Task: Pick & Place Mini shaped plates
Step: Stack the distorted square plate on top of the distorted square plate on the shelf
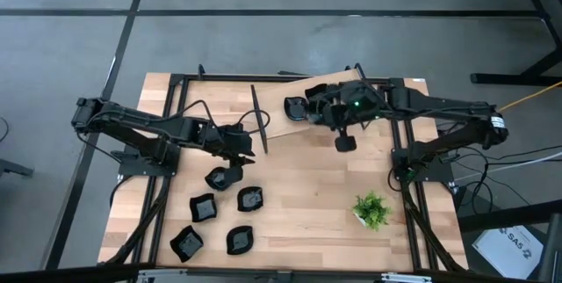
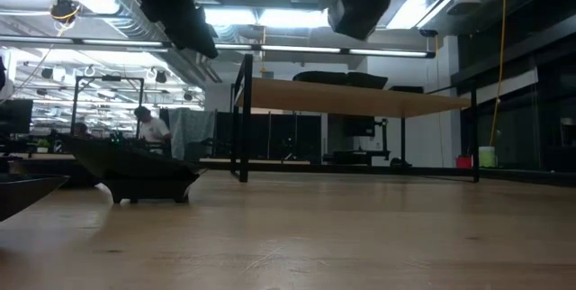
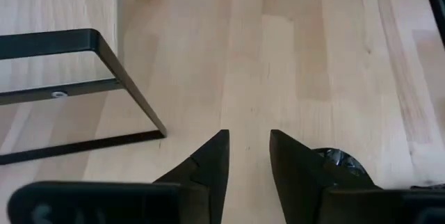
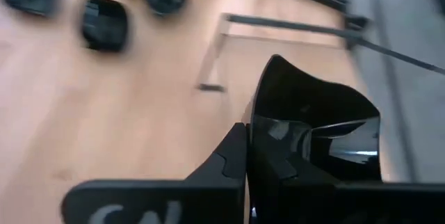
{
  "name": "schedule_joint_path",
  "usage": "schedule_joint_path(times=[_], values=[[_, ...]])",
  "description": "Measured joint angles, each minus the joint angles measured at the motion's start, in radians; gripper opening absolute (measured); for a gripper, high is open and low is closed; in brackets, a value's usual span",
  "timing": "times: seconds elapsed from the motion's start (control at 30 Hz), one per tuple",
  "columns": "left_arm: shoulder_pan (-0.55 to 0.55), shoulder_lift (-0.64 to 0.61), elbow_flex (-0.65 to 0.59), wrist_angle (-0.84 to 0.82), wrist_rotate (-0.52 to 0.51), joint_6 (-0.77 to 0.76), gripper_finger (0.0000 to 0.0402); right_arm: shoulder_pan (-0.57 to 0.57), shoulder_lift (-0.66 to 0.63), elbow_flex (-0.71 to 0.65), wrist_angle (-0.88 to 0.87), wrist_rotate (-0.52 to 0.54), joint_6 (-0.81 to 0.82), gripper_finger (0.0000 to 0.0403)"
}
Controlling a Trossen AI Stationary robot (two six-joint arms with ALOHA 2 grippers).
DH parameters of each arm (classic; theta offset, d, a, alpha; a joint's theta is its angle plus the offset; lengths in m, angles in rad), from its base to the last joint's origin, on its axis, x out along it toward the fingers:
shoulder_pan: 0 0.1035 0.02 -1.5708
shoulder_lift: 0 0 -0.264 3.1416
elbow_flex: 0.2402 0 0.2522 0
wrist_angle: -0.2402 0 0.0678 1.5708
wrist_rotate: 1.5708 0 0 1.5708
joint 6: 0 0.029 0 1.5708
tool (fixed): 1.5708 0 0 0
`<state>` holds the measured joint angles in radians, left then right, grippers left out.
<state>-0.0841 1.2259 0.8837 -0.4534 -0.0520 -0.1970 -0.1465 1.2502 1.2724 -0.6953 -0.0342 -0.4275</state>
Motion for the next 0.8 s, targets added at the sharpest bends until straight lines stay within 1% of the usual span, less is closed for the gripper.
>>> schedule_joint_path(times=[0.13, 0.2, 0.33, 0.53, 0.67, 0.8], values=[[0.000, 0.000, 0.000, 0.000, -0.002, -0.012, 0.0099, -0.029, -0.004, 0.000, 0.000, 0.142, -0.010, 0.0004], [0.000, 0.000, 0.000, 0.000, -0.003, -0.026, 0.0097, -0.045, 0.006, 0.000, -0.001, 0.180, -0.033, 0.0005], [0.000, 0.000, 0.000, 0.000, -0.003, -0.028, 0.0094, -0.073, 0.032, 0.000, -0.027, 0.167, -0.138, 0.0011], [0.000, 0.000, 0.000, 0.000, -0.003, -0.029, 0.0094, -0.105, 0.072, 0.000, -0.044, 0.164, -0.305, 0.0004], [0.000, 0.000, 0.000, 0.000, -0.004, -0.028, 0.0095, -0.134, 0.094, 0.000, -0.045, 0.179, -0.359, 0.0009], [0.000, 0.000, 0.000, 0.000, -0.005, -0.028, 0.0091, -0.164, 0.115, -0.001, -0.052, 0.181, -0.395, 0.0006]])
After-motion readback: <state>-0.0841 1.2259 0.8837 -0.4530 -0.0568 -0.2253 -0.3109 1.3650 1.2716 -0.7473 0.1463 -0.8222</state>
